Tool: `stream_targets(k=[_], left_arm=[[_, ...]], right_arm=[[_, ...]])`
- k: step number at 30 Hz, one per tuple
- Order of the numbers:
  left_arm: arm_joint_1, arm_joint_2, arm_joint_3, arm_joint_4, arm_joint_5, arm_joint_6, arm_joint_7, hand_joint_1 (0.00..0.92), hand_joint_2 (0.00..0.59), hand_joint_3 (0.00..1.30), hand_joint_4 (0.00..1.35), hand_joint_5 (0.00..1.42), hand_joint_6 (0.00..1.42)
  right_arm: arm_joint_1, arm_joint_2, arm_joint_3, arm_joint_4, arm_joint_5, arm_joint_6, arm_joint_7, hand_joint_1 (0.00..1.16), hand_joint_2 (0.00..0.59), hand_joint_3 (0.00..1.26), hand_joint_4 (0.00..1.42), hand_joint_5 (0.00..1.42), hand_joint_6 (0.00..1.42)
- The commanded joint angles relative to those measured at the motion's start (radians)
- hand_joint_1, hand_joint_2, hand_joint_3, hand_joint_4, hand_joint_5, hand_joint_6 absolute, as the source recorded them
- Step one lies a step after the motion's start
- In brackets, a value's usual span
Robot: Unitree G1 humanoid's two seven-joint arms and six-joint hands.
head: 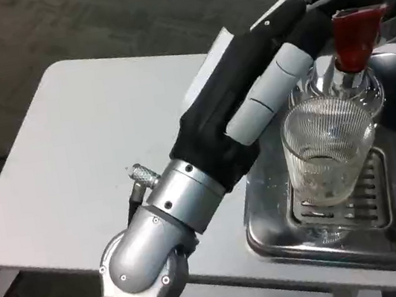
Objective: Grasp the cup under the faucet to collect the drink, then remove the cup.
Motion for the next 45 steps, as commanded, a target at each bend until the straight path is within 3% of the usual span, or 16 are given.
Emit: stream_targets(k=[1, 21, 30, 45], left_arm=[[-0.013, 0.013, -0.004, -0.045, 0.036, -0.035, 0.006, 0.119, 0.085, 0.24, 0.25, 0.28, 0.26], [-0.034, 0.028, -0.069, 0.010, 0.087, -0.089, -0.033, 0.109, 0.085, 0.29, 0.31, 0.34, 0.28], [-0.031, 0.063, -0.087, 0.002, 0.123, -0.114, -0.054, 0.094, 0.088, 0.35, 0.36, 0.36, 0.31], [-0.031, 0.157, -0.116, -0.030, 0.169, -0.153, -0.094, 0.069, 0.085, 0.40, 0.41, 0.39, 0.31]], right_arm=[[0.014, 0.003, 0.000, -0.019, 0.008, -0.003, -0.004, 0.33, 0.407, 0.17, 0.17, 0.09, 0.05], [0.033, 0.005, -0.005, -0.027, 0.024, -0.011, -0.005, 0.33, 0.407, 0.17, 0.17, 0.09, 0.05], [0.027, 0.003, -0.009, -0.030, 0.024, -0.005, -0.005, 0.33, 0.407, 0.17, 0.17, 0.09, 0.05], [0.016, 0.005, 0.006, -0.031, 0.016, 0.002, -0.003, 0.33, 0.407, 0.17, 0.17, 0.09, 0.05]])
